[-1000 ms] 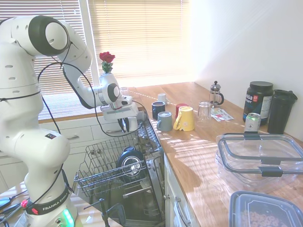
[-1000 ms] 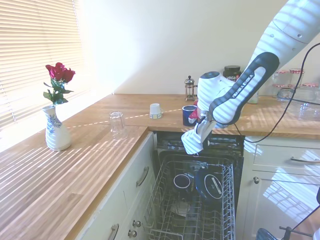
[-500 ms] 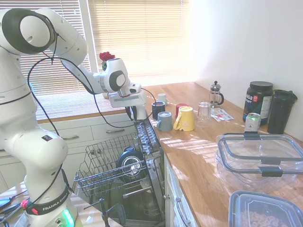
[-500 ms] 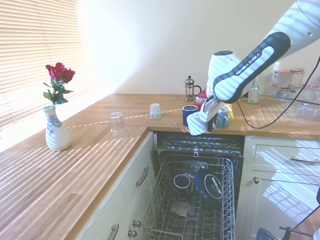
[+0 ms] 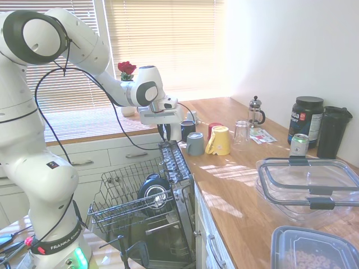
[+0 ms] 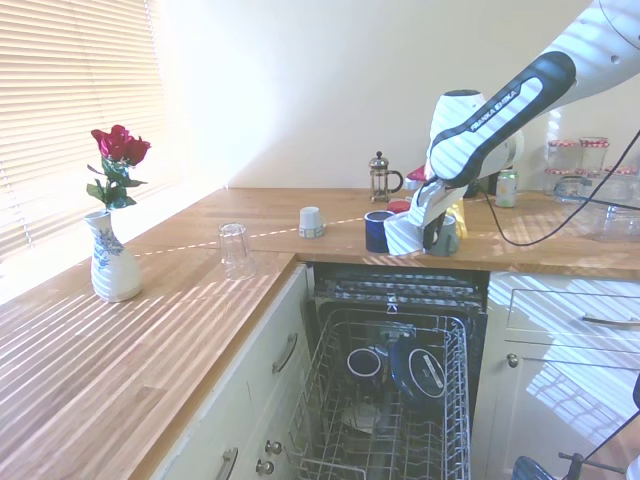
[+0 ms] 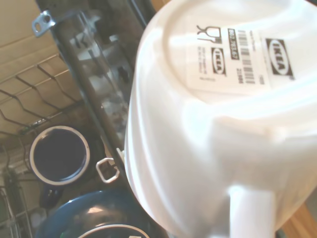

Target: Unload the mug from the dish rack

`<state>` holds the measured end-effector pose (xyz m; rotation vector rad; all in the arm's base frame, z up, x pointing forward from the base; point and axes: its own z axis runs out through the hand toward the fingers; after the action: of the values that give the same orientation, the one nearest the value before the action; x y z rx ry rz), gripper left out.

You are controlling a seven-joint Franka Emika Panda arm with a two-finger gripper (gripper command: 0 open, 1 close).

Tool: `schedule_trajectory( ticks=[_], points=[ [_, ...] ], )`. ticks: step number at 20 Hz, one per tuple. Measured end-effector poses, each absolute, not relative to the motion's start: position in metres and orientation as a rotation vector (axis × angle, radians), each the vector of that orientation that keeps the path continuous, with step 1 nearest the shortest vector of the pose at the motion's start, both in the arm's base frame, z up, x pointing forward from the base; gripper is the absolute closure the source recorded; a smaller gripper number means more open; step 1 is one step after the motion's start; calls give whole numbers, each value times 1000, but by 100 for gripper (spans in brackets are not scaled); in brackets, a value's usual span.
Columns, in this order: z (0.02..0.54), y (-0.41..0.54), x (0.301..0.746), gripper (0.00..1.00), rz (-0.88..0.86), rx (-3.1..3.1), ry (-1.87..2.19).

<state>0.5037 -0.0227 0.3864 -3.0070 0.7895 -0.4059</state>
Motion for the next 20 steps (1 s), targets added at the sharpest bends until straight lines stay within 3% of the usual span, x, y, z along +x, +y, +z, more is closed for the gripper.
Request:
schedule_trajectory(
  ticks=[10, 20],
  points=[
    [364, -64, 537, 100, -359, -2989, 821],
    [359, -40, 590, 100, -316, -2996, 828]
  ],
)
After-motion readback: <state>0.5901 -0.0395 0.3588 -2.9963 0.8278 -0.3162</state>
